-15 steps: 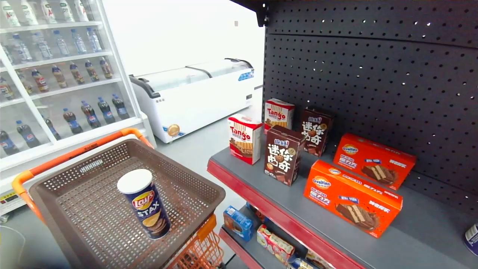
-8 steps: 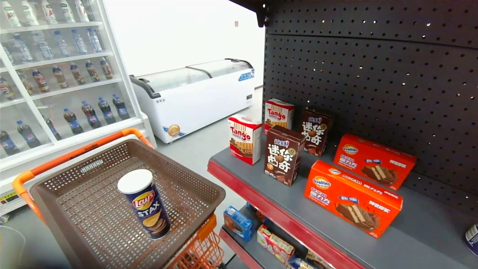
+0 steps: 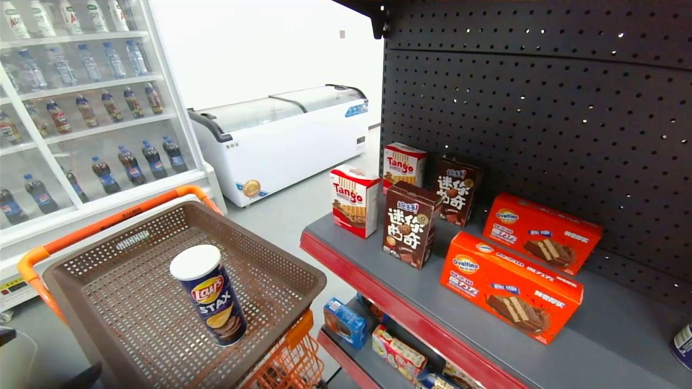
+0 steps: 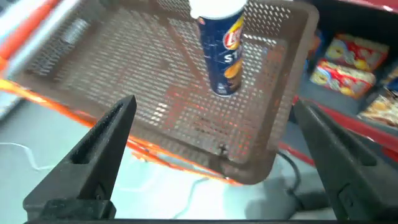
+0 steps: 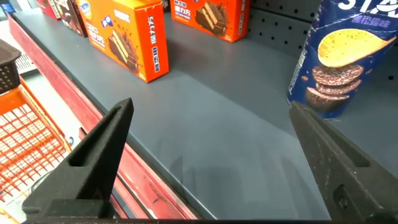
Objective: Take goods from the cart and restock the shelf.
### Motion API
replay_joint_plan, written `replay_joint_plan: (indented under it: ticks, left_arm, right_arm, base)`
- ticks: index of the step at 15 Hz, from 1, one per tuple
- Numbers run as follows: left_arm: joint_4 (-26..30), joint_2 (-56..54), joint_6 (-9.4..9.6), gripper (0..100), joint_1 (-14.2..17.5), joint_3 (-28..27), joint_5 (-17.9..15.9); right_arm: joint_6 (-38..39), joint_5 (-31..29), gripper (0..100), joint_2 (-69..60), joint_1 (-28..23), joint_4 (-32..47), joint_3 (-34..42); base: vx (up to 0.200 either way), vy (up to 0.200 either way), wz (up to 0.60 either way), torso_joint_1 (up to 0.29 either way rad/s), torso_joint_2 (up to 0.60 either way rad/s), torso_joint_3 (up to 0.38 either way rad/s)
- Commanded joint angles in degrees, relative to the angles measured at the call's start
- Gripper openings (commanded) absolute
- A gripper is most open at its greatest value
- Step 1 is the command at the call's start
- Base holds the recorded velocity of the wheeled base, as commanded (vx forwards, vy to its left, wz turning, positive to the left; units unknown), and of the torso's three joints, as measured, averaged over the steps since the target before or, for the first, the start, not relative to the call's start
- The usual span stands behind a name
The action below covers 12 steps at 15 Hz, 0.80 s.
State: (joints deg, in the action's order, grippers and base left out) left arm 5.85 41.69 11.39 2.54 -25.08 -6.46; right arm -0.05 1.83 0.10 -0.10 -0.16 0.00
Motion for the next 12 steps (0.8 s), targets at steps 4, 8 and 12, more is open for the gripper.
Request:
replay_joint_plan:
  ticks: [4, 8, 12]
  left_arm:
    - [-12.53, 28.36, 0.3, 100, 4.14, -0.85, -8.04]
    - [-23.87, 38.99, -0.14, 100, 4.06, 0.38, -11.82]
    - [-29.76, 46.02, 0.3, 100, 3.0, 0.38, -12.96]
  right_arm:
    - [-0.04, 0.02, 100, -0.01, 0.01, -0.02, 0.0]
    - [-0.04, 0.02, 100, -0.01, 0.01, -0.02, 0.0]
    - [-0.04, 0.02, 100, -0.01, 0.01, -0.02, 0.0]
  base:
    - [0.0, 0.0, 0.0, 0.0, 0.0, 0.0]
    - [0.0, 0.0, 0.0, 0.0, 0.0, 0.0]
    - [0.0, 0.0, 0.0, 0.0, 0.0, 0.0]
